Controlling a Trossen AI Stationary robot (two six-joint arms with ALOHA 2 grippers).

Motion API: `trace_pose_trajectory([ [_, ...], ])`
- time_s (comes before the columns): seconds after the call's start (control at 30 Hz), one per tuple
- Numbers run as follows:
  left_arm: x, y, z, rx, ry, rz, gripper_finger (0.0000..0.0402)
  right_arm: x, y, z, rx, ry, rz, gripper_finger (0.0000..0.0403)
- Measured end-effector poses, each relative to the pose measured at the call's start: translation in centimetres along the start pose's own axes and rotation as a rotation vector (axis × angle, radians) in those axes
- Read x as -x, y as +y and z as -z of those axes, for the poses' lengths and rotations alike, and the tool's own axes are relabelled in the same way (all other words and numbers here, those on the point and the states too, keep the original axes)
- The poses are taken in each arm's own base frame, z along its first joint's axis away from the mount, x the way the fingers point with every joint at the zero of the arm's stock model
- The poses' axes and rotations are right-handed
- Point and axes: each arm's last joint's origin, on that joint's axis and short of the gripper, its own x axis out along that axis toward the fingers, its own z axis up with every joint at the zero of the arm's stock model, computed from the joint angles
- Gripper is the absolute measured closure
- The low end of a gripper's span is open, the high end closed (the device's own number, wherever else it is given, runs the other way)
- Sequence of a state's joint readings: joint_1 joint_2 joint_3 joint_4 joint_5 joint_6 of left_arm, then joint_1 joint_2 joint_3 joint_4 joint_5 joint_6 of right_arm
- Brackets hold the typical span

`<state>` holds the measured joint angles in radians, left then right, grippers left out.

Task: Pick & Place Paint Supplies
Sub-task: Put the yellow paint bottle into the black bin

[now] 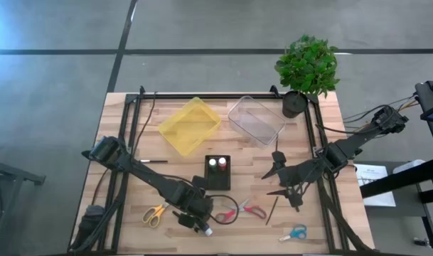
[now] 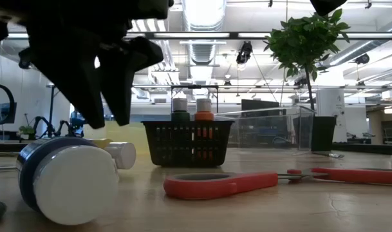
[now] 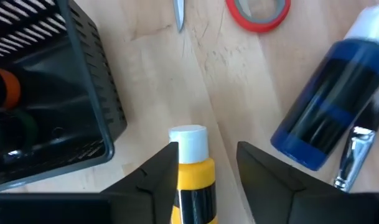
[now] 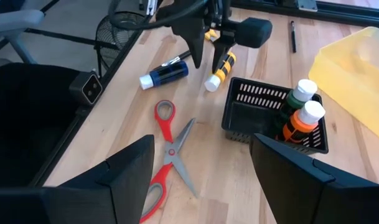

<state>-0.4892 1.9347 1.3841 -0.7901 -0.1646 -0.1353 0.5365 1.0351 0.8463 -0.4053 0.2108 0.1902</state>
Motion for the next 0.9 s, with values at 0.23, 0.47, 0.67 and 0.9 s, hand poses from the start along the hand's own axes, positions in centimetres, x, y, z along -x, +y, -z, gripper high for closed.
trace_pose_trajectory([
  [0.23, 0.9, 0.1, -0.5, -0.006, 0.008, 0.015, 0.0158, 0.0, 0.0, 0.0, -0.002, 0.0, 0.001, 0.014],
  [0.47, 1.1, 0.9, -1.0, 0.019, -0.005, 0.041, 0.0151, 0.0, 0.0, 0.0, 0.007, 0.0, 0.001, 0.014],
  [0.67, 1.1, 1.2, -1.0, 0.024, -0.002, 0.046, 0.0186, 0.0, 0.0, 0.0, 0.009, 0.0, 0.0, 0.014],
  [0.9, -0.1, 0.7, -1.0, -0.005, 0.108, 0.088, 0.0201, 0.0, 0.0, 0.0, 0.009, 0.002, 0.001, 0.014],
])
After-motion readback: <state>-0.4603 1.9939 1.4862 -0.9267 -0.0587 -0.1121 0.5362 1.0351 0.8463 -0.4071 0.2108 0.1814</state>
